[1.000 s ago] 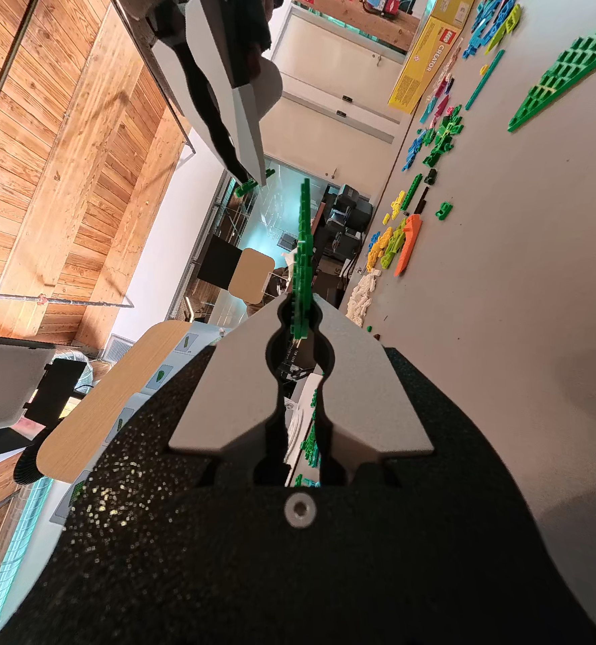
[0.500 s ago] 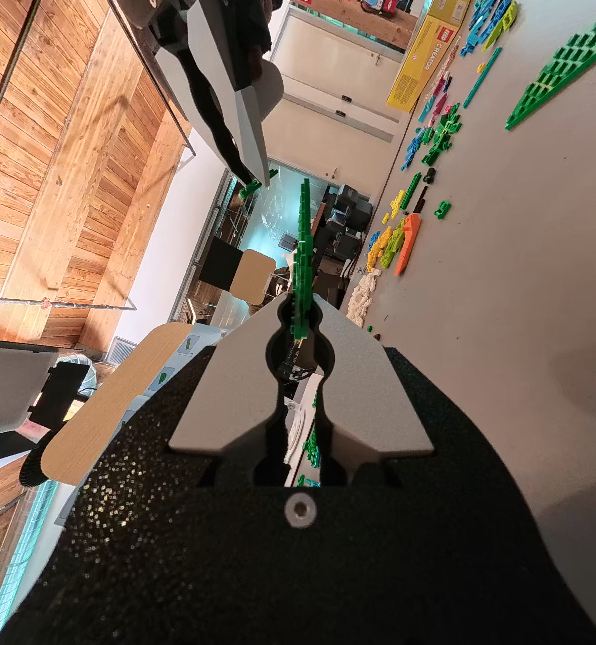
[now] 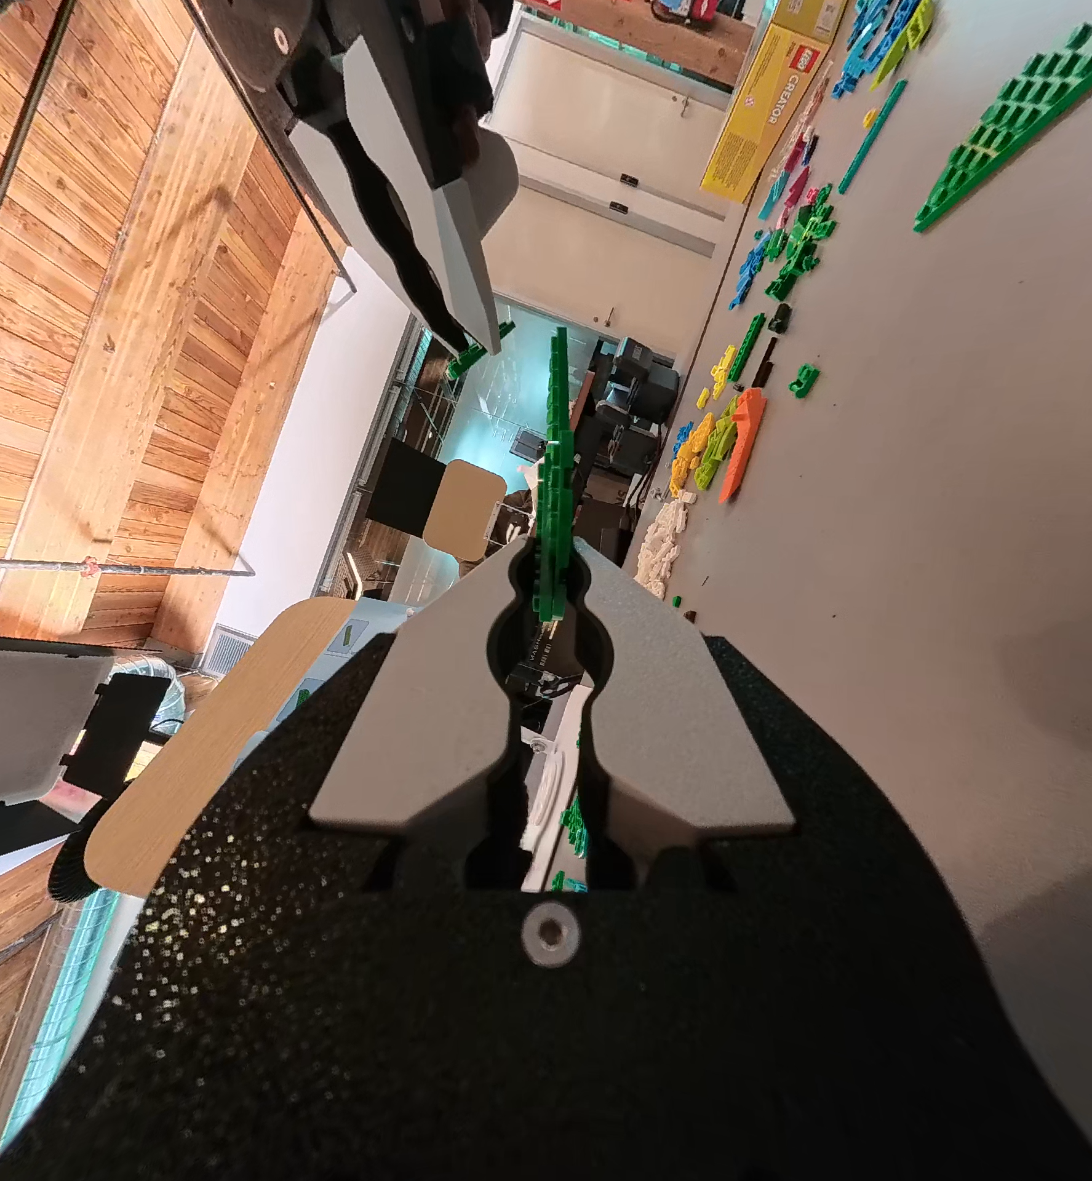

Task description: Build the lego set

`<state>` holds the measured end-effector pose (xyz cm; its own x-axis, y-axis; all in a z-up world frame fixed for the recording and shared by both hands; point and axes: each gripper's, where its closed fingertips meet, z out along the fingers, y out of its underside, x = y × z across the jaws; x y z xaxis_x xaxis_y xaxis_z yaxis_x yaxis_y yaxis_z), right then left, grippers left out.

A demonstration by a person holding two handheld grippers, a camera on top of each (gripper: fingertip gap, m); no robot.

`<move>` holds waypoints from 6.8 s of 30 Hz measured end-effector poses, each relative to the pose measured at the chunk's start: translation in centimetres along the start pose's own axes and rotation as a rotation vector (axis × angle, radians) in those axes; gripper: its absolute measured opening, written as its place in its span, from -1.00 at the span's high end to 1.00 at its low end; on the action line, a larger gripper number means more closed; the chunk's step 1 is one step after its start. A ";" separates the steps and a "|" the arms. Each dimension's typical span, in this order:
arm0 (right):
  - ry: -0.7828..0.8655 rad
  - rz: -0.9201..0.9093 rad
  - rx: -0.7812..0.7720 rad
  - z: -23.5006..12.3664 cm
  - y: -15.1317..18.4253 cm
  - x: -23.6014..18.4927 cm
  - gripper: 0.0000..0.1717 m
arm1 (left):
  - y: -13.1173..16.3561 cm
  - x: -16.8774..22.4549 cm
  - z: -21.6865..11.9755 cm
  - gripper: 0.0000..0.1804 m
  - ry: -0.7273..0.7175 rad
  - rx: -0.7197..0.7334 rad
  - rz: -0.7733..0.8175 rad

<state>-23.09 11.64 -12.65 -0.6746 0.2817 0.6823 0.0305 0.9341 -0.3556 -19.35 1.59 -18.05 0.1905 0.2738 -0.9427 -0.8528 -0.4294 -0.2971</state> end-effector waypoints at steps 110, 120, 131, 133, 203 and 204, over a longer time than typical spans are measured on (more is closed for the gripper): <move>0.089 -0.396 0.178 3.3 -8.9 -4.3 0.33 | 4.2 -2.8 -0.5 0.95 -0.036 -0.105 -0.403; 0.189 -0.616 0.042 5.7 -8.2 -4.2 0.94 | 3.9 -2.5 -0.4 0.94 0.003 -0.084 -0.453; 0.276 -0.471 0.150 4.4 -9.5 -2.1 0.96 | 6.0 -4.5 -1.2 0.94 0.005 0.014 -0.996; 0.160 -0.248 0.282 4.1 -10.3 -2.4 0.97 | 5.7 -4.8 -1.2 0.94 0.007 0.054 -1.077; -0.743 0.306 0.271 0.6 -15.1 -4.5 0.96 | 1.7 -7.3 -2.2 0.95 0.118 0.593 -1.744; -0.730 0.303 0.271 0.6 -15.1 -4.4 0.96 | 1.7 -7.3 -2.2 0.95 0.117 0.597 -1.745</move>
<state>-21.02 -3.84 -10.71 -0.9771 0.2120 -0.0201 0.1718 0.7294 -0.6621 -21.11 -3.08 -12.03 0.9441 -0.0463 0.3264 0.2929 0.5727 -0.7657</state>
